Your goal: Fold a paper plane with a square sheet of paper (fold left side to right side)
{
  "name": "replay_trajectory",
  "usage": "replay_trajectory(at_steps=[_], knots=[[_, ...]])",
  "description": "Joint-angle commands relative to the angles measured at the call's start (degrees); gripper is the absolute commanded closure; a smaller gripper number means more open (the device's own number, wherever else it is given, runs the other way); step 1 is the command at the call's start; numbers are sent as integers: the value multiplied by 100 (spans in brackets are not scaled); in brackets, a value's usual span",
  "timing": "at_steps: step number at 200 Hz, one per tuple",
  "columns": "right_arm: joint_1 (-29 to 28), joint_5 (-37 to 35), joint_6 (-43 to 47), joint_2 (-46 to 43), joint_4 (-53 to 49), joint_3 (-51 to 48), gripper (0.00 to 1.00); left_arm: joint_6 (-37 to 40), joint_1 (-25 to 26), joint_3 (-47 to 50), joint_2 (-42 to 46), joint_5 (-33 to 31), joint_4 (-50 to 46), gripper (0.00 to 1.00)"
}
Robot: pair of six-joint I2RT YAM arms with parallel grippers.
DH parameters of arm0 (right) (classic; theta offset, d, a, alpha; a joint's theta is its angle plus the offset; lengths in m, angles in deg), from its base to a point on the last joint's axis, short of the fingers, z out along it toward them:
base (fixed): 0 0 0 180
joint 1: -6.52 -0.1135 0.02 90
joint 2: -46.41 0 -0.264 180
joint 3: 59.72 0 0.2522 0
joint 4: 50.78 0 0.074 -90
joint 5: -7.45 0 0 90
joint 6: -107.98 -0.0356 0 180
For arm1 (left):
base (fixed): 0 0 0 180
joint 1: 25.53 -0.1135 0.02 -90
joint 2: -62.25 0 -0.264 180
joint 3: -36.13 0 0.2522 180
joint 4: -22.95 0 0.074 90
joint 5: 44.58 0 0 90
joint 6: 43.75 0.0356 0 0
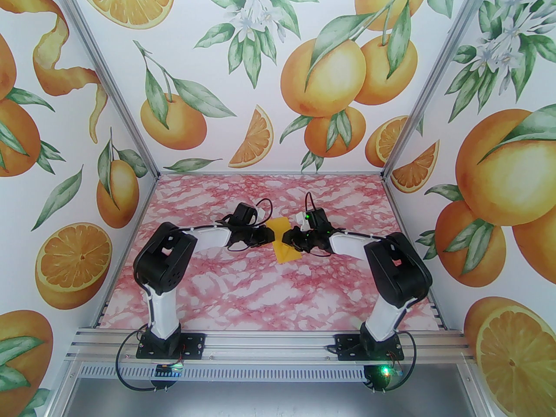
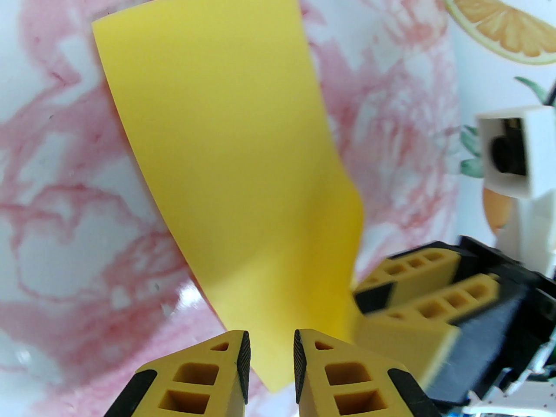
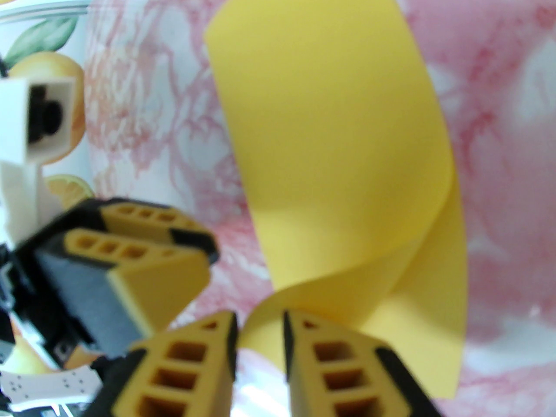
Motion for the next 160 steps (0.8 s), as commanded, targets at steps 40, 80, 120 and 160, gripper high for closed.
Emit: replay_trajectory(at_steps=[40, 80, 120, 160], knots=[[-20, 130, -106, 108, 314, -14, 55, -243, 92, 200, 99, 233, 580, 72], [-20, 135, -168, 116, 378, -57, 75, -255, 95, 223, 73, 269, 645, 73], [-2, 82, -104, 108, 289, -77, 95, -361, 129, 227, -41, 400, 881, 73], [7, 76, -105, 112, 285, -64, 96, -374, 156, 183, -178, 470, 834, 74]])
